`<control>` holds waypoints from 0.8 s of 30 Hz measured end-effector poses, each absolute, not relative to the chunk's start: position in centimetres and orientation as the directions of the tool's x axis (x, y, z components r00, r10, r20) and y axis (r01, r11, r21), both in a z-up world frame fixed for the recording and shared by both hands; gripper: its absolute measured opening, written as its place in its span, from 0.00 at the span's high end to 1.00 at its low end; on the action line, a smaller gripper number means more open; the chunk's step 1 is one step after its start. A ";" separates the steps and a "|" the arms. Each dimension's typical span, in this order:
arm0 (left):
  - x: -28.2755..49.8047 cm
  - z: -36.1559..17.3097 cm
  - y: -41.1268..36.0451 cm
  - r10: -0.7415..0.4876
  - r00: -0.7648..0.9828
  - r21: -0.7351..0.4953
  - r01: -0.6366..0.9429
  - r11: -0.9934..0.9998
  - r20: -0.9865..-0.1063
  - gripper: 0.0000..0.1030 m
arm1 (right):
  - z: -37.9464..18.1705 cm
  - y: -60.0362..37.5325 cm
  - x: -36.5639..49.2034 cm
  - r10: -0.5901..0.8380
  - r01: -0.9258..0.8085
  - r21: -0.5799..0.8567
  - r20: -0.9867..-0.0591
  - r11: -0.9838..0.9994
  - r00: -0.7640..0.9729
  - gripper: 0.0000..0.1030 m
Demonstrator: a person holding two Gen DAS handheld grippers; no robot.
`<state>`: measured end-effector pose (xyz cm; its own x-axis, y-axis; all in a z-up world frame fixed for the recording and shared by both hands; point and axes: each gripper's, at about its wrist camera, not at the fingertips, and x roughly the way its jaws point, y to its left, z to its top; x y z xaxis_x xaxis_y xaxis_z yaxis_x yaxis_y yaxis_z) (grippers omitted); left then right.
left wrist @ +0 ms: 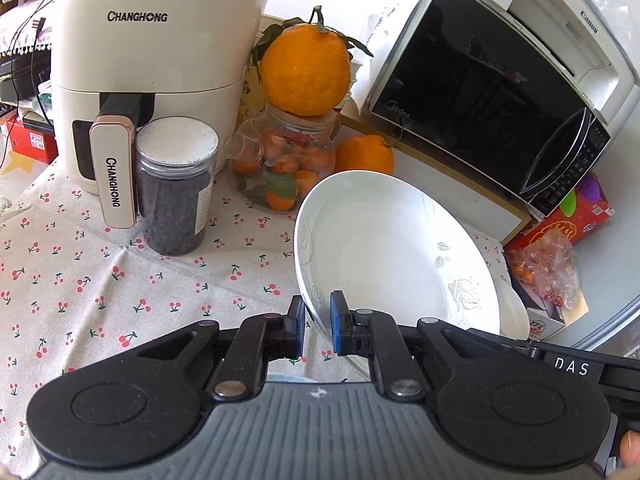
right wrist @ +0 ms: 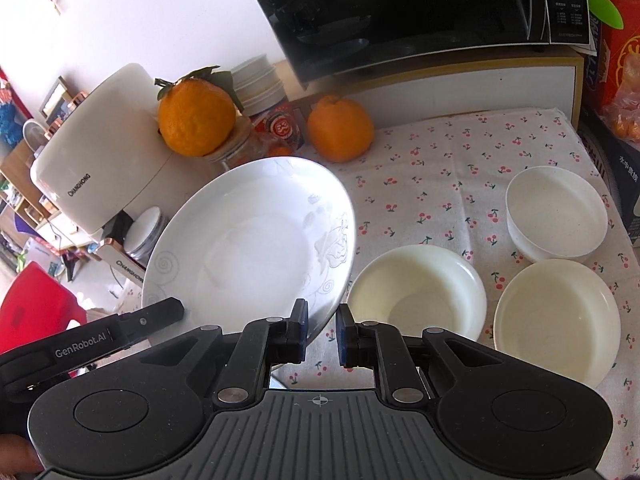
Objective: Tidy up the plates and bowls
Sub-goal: 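Lift the white plate with both grippers and carry it toward the blue plates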
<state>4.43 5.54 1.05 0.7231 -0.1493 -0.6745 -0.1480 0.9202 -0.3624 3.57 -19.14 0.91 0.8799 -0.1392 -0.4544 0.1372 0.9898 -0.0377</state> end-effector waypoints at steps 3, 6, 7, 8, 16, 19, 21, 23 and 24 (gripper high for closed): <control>3.6 0.9 6.0 -0.131 0.724 -0.352 -0.161 0.922 -0.677 0.89 | 0.4 -18.2 3.7 -0.139 0.126 -0.059 -0.463 0.990 0.876 0.86; 2.8 0.7 6.6 -0.126 0.723 -0.356 -0.174 0.918 -0.680 0.89 | -0.3 -17.6 3.8 -0.134 0.116 -0.066 -0.475 0.991 0.870 0.86; 2.6 0.6 6.8 -0.124 0.722 -0.355 -0.177 0.918 -0.681 0.89 | -0.5 -17.4 3.8 -0.132 0.112 -0.071 -0.479 0.991 0.868 0.86; 2.3 0.5 6.9 -0.122 0.721 -0.355 -0.181 0.917 -0.682 0.89 | -0.7 -17.2 3.7 -0.130 0.108 -0.074 -0.483 0.991 0.866 0.86; 0.3 -0.4 8.0 -0.103 0.712 -0.346 -0.205 0.916 -0.695 0.89 | -2.6 -15.5 3.2 -0.132 0.088 -0.108 -0.508 0.990 0.851 0.86; -0.5 -0.6 8.4 -0.101 0.713 -0.343 -0.205 0.917 -0.694 0.88 | -3.2 -14.9 2.6 -0.134 0.084 -0.120 -0.508 0.989 0.851 0.86; -1.0 -0.7 8.6 -0.100 0.714 -0.344 -0.206 0.916 -0.693 0.88 | -3.6 -14.5 2.4 -0.134 0.083 -0.122 -0.509 0.989 0.850 0.86; -1.5 -0.8 8.8 -0.096 0.714 -0.340 -0.207 0.917 -0.693 0.88 | -4.1 -14.2 2.1 -0.135 0.081 -0.127 -0.510 0.989 0.849 0.86; -1.7 -0.9 8.9 -0.094 0.715 -0.339 -0.208 0.917 -0.693 0.88 | -4.3 -14.0 1.9 -0.136 0.081 -0.129 -0.510 0.988 0.849 0.86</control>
